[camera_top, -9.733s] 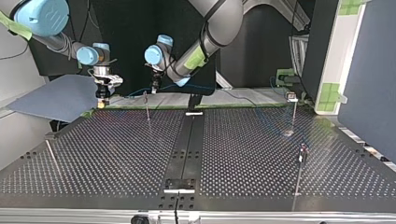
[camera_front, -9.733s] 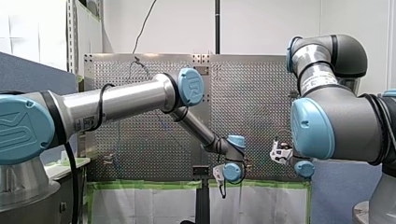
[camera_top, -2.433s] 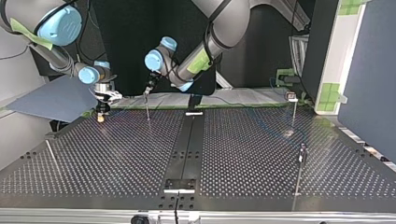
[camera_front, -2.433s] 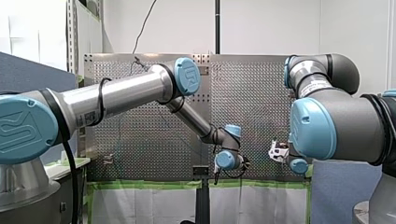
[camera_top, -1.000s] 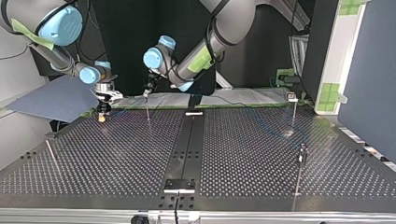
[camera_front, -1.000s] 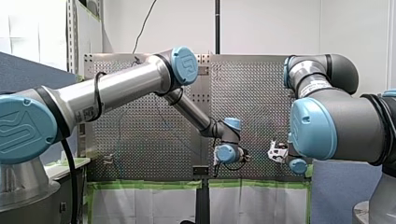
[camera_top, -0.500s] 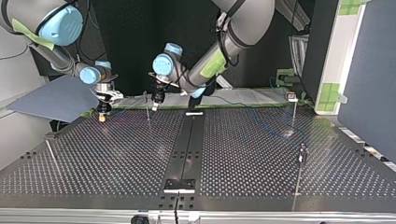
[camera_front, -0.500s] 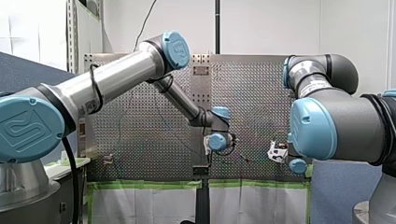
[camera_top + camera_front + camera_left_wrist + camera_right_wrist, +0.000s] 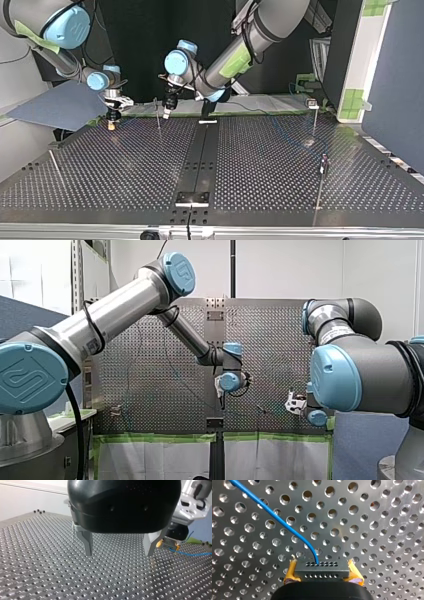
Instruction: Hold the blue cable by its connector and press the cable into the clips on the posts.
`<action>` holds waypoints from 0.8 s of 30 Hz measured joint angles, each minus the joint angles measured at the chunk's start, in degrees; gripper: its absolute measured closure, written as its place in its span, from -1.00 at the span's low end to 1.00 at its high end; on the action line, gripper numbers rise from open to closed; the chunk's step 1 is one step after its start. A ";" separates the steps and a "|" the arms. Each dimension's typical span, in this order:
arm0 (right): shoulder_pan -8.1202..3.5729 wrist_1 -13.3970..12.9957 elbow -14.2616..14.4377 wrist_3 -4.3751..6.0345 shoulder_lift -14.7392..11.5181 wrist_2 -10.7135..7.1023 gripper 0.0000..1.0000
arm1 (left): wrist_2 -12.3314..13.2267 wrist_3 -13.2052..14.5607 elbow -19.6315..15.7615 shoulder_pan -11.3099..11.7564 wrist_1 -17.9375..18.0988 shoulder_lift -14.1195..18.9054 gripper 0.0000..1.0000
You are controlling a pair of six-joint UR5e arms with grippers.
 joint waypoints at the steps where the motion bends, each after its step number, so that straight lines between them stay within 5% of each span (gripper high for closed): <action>1: 0.04 0.01 0.00 0.00 0.01 0.00 1.00 | -0.01 -0.03 -0.43 -0.05 -0.01 0.43 -1.00; 24: 0.67 0.00 0.00 -0.01 0.10 0.06 1.00 | -0.12 1.06 -13.37 -1.94 1.67 13.37 -1.00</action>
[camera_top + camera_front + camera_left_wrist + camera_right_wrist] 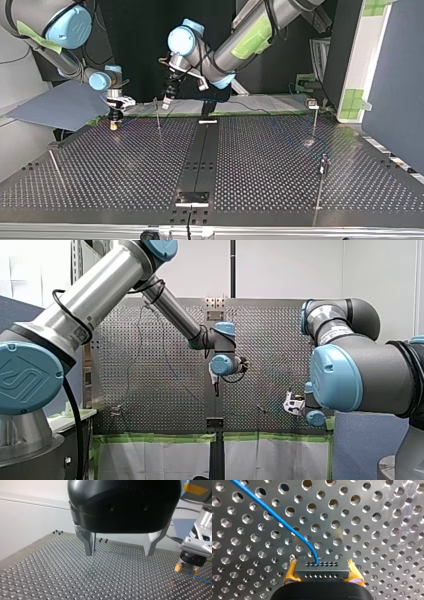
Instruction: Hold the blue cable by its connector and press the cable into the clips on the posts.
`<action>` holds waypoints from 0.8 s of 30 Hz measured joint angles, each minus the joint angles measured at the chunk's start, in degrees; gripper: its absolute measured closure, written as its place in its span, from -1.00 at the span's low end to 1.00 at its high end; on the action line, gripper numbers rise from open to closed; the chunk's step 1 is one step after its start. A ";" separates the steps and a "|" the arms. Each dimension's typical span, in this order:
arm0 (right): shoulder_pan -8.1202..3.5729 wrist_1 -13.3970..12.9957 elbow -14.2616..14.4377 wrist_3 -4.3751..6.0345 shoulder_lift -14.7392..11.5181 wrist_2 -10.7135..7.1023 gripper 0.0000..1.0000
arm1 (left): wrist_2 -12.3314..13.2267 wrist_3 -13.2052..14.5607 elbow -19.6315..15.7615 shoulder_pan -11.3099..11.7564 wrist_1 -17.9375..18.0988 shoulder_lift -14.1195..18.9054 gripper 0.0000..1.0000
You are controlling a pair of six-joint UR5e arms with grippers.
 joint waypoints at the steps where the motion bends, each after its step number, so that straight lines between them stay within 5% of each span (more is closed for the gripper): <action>1: 0.02 0.01 -0.01 0.00 0.00 0.01 1.00 | -0.02 0.02 -0.46 -0.08 0.07 0.45 -1.00; 24: 0.42 -0.03 -0.01 0.00 0.06 0.00 1.00 | -0.17 0.57 -11.95 -1.40 0.60 11.95 -1.00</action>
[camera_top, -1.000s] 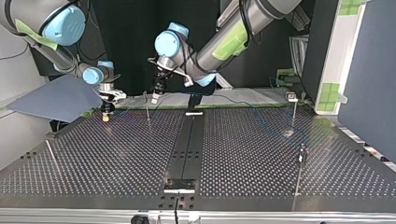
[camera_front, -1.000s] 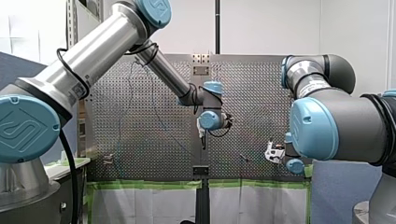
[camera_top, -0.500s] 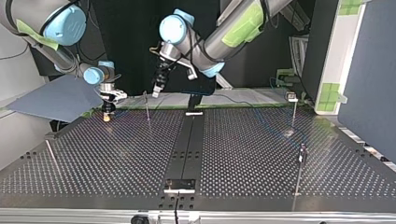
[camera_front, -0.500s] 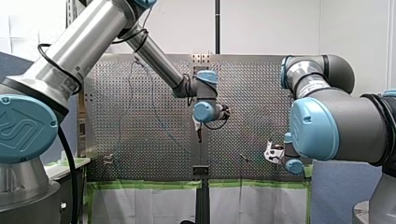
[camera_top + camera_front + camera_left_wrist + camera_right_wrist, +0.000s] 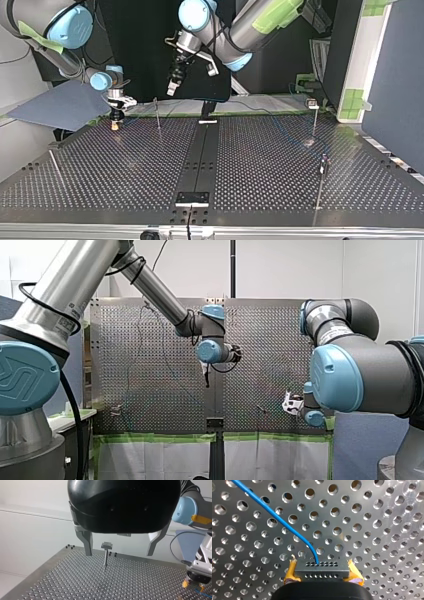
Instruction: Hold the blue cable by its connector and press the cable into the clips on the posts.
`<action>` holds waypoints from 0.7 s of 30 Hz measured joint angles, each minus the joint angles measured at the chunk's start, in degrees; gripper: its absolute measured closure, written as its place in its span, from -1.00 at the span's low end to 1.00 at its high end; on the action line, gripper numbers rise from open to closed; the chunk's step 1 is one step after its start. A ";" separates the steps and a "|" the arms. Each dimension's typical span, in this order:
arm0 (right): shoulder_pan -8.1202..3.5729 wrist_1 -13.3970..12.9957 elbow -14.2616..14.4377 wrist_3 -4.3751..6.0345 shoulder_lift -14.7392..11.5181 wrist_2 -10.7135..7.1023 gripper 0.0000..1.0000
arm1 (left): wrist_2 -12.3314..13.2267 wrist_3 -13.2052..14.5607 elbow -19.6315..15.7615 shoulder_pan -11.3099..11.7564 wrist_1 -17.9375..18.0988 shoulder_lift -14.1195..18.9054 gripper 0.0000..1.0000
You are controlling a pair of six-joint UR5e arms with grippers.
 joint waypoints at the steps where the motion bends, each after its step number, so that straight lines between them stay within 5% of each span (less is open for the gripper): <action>1: 0.01 -0.01 0.00 0.00 0.00 0.00 1.00 | -0.01 -0.04 -0.47 -0.02 0.04 0.47 -1.00; 12: 0.21 -0.18 -0.01 0.00 0.00 -0.13 1.00 | -0.14 -0.24 -5.49 0.25 1.61 5.49 -1.00; 21: 0.42 -0.14 0.00 0.00 -0.01 -0.07 1.00 | -3.21 1.28 -9.92 0.09 5.94 9.91 -1.00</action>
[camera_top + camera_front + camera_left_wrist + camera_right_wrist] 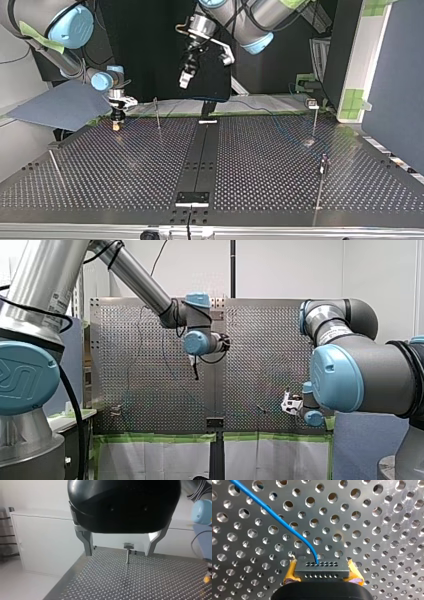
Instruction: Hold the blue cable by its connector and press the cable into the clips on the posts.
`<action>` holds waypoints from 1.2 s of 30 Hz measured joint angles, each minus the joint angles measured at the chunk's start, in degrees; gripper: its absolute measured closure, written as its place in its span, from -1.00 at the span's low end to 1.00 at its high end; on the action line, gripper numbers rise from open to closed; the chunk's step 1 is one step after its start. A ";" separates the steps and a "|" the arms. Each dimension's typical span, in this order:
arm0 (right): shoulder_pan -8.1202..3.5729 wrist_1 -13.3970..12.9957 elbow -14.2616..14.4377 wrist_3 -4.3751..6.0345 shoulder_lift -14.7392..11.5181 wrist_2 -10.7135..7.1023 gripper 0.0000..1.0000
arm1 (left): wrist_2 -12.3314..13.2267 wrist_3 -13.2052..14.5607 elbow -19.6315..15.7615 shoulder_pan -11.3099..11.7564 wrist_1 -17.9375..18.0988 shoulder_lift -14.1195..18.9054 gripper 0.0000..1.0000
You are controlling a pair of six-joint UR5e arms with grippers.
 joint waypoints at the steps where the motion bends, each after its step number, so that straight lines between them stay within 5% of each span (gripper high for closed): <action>1: 0.01 0.02 0.01 0.00 0.00 0.01 1.00 | -0.16 0.03 -0.42 -0.01 0.43 0.42 -1.00; 20: 0.21 0.13 0.00 -0.16 0.00 0.10 1.00 | -0.40 -1.12 -10.99 0.59 11.00 9.60 -1.00; 36: 0.30 0.22 0.00 -0.86 -0.03 1.10 1.00 | -0.67 -0.51 -18.85 0.04 18.85 3.19 -1.00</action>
